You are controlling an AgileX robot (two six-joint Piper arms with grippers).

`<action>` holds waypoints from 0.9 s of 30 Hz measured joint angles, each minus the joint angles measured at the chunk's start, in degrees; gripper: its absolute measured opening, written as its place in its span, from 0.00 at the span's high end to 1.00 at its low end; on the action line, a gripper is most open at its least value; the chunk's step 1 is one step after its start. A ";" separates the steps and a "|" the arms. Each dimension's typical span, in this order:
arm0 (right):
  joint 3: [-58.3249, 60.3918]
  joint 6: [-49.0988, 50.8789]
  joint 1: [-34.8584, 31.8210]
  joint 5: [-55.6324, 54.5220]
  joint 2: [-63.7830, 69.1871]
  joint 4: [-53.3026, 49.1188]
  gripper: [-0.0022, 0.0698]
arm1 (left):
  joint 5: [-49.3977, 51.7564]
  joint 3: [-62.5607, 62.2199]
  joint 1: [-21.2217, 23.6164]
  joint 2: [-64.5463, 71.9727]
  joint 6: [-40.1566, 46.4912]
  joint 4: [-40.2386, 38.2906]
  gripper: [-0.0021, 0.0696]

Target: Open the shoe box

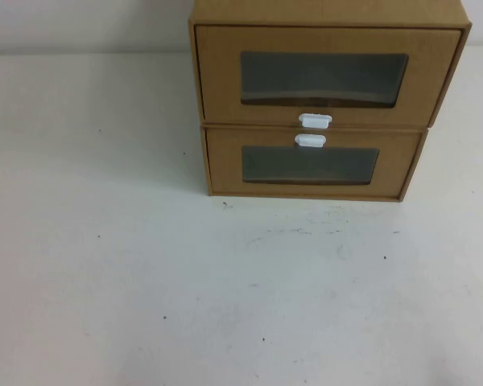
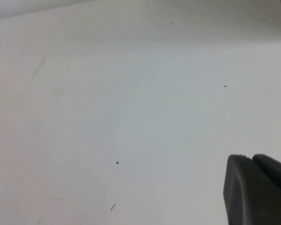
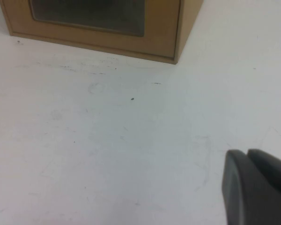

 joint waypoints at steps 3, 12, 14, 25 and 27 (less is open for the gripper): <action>0.00 0.00 0.00 0.00 0.00 0.00 1.00 | 0.00 0.00 0.00 0.00 0.10 0.00 0.98; 0.00 0.00 0.00 0.00 0.00 0.00 1.00 | 0.00 0.00 0.00 0.00 0.30 -0.21 0.98; 0.00 0.00 0.00 0.00 0.00 0.00 1.00 | 0.00 0.00 0.00 0.00 0.30 -0.21 0.98; 0.00 0.00 0.00 0.00 0.00 0.00 1.00 | 0.00 0.00 -2.62 0.00 0.69 -0.32 0.98; 0.00 0.00 0.00 0.00 0.00 0.00 1.00 | 0.00 0.00 -2.65 0.00 0.69 -0.32 0.98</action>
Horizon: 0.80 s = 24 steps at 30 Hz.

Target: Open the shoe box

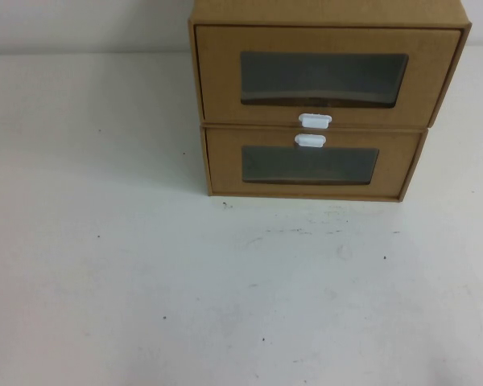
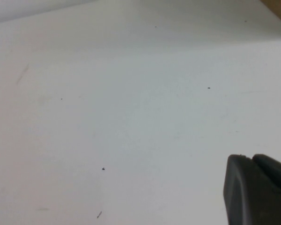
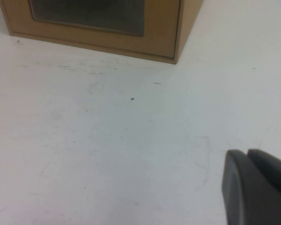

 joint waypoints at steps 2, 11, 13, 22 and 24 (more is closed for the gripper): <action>0.00 0.00 0.00 0.00 0.00 0.00 1.00 | 0.00 0.00 0.00 0.00 0.00 0.00 0.98; 0.00 0.00 0.00 0.00 0.00 0.00 1.00 | 0.00 0.00 0.00 0.00 0.29 -0.07 0.98; 0.00 0.00 0.00 0.00 0.00 0.00 1.00 | -0.21 0.00 -0.04 0.00 0.29 -0.07 0.98; 0.02 0.00 0.00 -14.65 0.00 0.30 1.00 | -17.16 0.20 -0.04 0.00 0.42 -0.21 0.98; 0.02 0.00 0.00 -21.63 0.00 0.56 1.00 | -24.45 0.20 -0.04 0.00 0.42 -0.21 0.98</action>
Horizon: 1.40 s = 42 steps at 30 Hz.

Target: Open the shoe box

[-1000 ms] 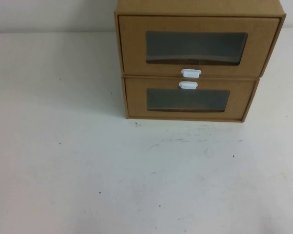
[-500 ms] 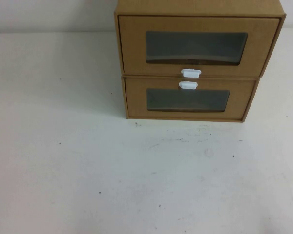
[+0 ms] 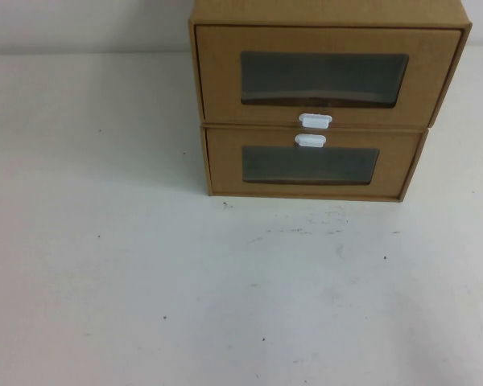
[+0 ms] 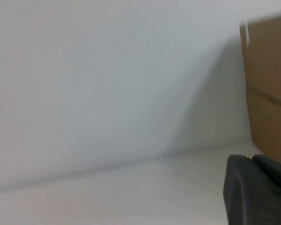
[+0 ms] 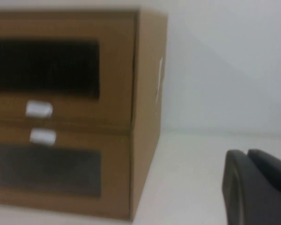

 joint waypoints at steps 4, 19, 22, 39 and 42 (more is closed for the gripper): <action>0.00 0.00 0.00 -11.64 0.00 0.36 1.00 | -11.54 0.00 0.00 0.00 0.00 0.00 0.98; 0.00 6.01 0.00 -35.81 0.00 1.96 1.00 | -37.02 -0.84 0.00 0.00 -10.22 -0.04 0.98; -3.13 9.06 0.00 -37.48 -0.13 2.66 1.00 | -34.53 -5.62 0.00 0.00 -11.42 -0.04 0.98; -46.26 0.82 0.00 14.04 25.47 0.81 1.00 | 20.68 -52.81 0.00 28.97 -9.50 2.73 0.98; -50.11 -0.12 0.00 22.20 33.34 0.27 1.00 | 30.66 -60.86 -0.25 37.84 -3.05 2.59 0.98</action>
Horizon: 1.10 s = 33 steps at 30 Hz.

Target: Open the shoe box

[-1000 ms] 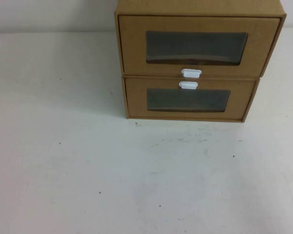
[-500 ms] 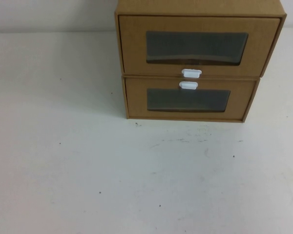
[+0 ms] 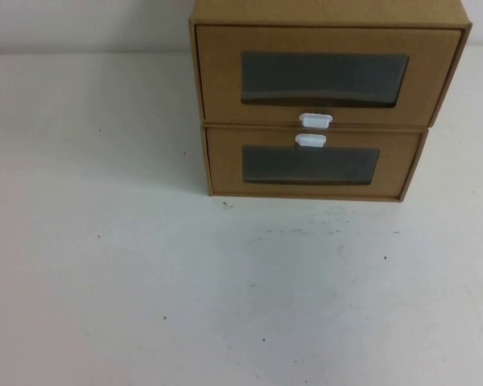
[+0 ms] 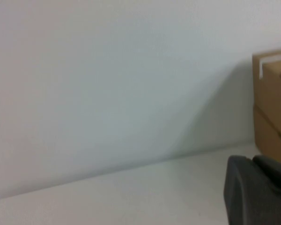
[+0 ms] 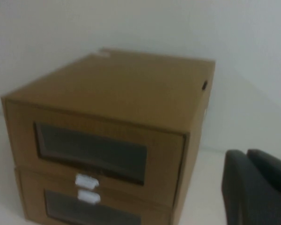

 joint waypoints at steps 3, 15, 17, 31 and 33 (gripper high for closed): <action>-1.26 -2.41 0.00 2.78 6.01 -1.32 1.00 | 5.09 -4.64 -2.06 7.93 9.68 0.00 0.98; -1.56 -5.81 0.00 10.98 12.41 5.93 1.00 | -6.01 -6.26 -17.53 23.88 20.06 -3.61 0.98; -1.56 -8.13 0.00 13.36 13.55 8.64 1.00 | -9.95 -6.47 -19.09 26.52 20.06 -4.64 0.98; -1.60 -23.94 3.19 18.35 22.24 21.02 1.00 | 4.16 -34.06 -22.45 49.30 24.56 -14.51 0.98; -1.60 -25.10 4.48 18.58 24.00 21.55 1.00 | 5.78 -36.86 -23.69 52.26 28.33 -15.76 0.98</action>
